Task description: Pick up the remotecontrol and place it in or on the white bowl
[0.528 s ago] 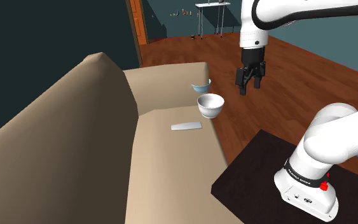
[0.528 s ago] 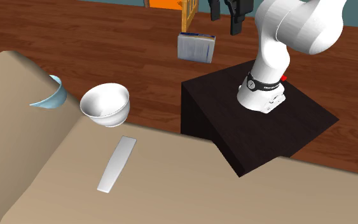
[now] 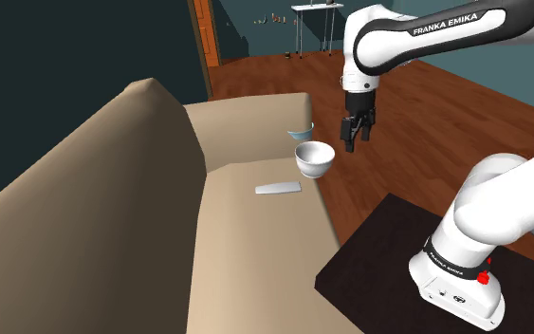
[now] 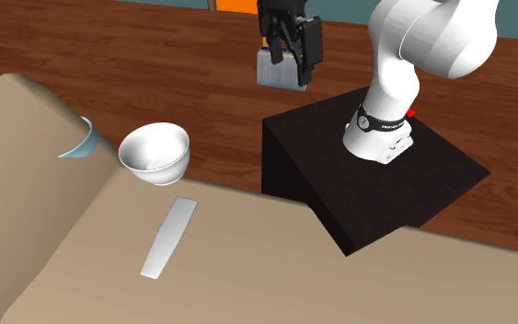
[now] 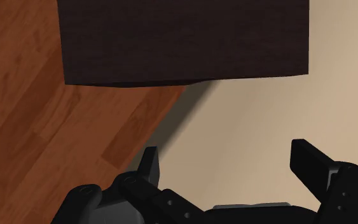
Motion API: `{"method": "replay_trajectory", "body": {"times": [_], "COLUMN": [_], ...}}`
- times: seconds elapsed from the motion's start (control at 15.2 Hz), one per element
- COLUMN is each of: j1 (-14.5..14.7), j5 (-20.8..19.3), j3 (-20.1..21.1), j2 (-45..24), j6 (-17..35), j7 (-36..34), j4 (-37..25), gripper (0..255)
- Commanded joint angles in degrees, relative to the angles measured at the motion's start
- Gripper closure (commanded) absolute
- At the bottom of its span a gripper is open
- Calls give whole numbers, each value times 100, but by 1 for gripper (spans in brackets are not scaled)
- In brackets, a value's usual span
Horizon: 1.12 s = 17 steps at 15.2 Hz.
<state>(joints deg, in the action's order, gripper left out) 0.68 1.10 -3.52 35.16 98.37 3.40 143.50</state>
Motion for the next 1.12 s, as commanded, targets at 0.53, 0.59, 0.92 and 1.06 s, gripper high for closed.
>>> {"method": "replay_trajectory", "body": {"times": [0.53,0.59,0.92,1.06], "j1": [217,238,331,352], "j5": [-253,-253,-187,-139], "j3": [-355,-376,-430,-419], "j2": [-1949,-2168,-3284,-3733], "j6": [2094,2280,3115,3400], "j7": [1488,1631,2344,2624], "j4": [-126,-187,-611,-833], "gripper": [0,0,0,0]}}
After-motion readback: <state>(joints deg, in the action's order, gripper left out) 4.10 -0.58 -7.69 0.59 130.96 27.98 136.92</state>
